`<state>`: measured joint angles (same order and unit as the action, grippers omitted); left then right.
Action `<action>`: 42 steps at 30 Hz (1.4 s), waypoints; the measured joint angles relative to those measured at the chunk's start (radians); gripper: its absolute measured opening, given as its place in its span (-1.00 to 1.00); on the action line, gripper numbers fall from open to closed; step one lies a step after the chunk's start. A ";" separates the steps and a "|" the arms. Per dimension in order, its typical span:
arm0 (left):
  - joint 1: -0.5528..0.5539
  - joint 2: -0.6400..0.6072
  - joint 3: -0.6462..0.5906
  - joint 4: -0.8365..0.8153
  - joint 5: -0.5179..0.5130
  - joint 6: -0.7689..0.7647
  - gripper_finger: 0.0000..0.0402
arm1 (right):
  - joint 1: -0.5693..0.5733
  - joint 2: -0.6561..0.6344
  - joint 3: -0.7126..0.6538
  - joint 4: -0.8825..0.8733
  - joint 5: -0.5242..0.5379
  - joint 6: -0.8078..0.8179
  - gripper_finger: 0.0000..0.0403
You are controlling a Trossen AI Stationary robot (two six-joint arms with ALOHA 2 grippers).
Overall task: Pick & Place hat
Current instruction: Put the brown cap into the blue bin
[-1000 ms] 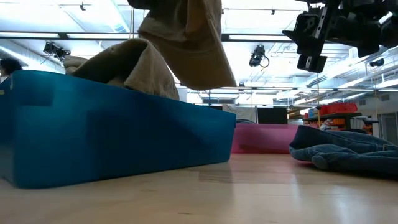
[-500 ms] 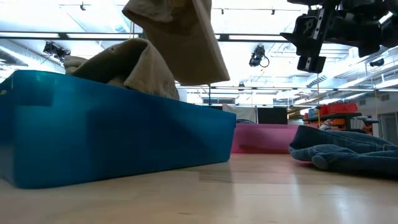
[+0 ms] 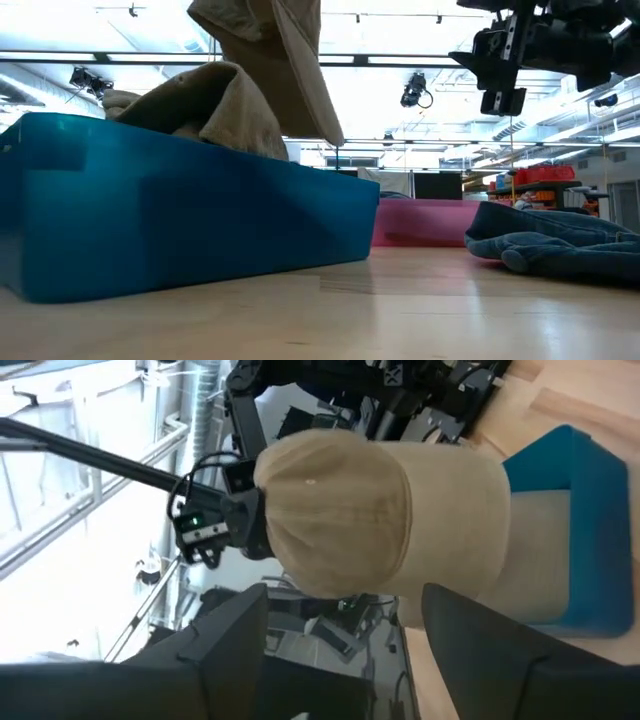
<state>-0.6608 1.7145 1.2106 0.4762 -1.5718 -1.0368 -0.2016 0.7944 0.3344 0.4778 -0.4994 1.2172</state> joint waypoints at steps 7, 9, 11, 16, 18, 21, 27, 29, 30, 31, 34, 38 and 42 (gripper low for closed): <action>-0.006 0.000 0.000 -0.175 0.001 -0.119 -0.90 | 0.001 0.000 0.000 0.001 0.013 0.025 0.32; -0.006 0.000 0.000 -0.214 0.001 -0.143 -0.90 | 0.001 0.000 0.000 0.001 0.013 0.032 0.32; -0.005 0.000 0.000 -0.239 0.001 -0.162 -0.90 | 0.001 0.000 0.000 0.001 0.013 0.032 0.32; -0.003 0.001 0.000 -0.296 0.001 -0.175 -0.90 | 0.001 0.000 0.000 0.001 0.013 0.033 0.32; -0.004 0.001 0.000 -0.323 0.001 -0.184 -0.90 | 0.001 0.000 0.000 0.001 0.013 0.040 0.32; -0.005 0.001 0.000 -0.366 0.001 -0.214 -0.90 | 0.001 0.000 0.000 0.001 0.013 0.048 0.32; -0.016 0.009 0.000 -0.427 0.001 -0.248 -0.90 | 0.001 0.000 0.000 0.001 0.013 0.058 0.32; -0.017 0.023 0.000 -0.428 0.001 -0.275 -0.90 | 0.000 0.000 0.000 0.001 0.013 0.058 0.32; -0.018 0.034 0.000 -0.426 0.001 -0.294 -0.90 | 0.000 0.000 0.000 0.001 0.014 0.059 0.32; -0.018 0.047 0.001 -0.420 0.000 -0.319 -0.90 | 0.000 0.000 0.000 0.001 0.014 0.058 0.32; -0.018 0.097 0.001 -0.422 0.004 -0.399 -0.90 | 0.000 0.000 0.000 0.001 0.015 0.058 0.32; -0.017 0.153 0.000 -0.419 0.002 -0.492 -0.90 | 0.000 0.000 0.000 0.000 0.017 0.058 0.32; -0.001 0.172 0.000 -0.421 0.002 -0.523 -0.90 | 0.000 0.000 0.000 0.000 0.017 0.058 0.32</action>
<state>-0.6623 1.8862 1.2110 0.0552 -1.5700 -1.5600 -0.2012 0.7940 0.3344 0.4778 -0.4824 1.2751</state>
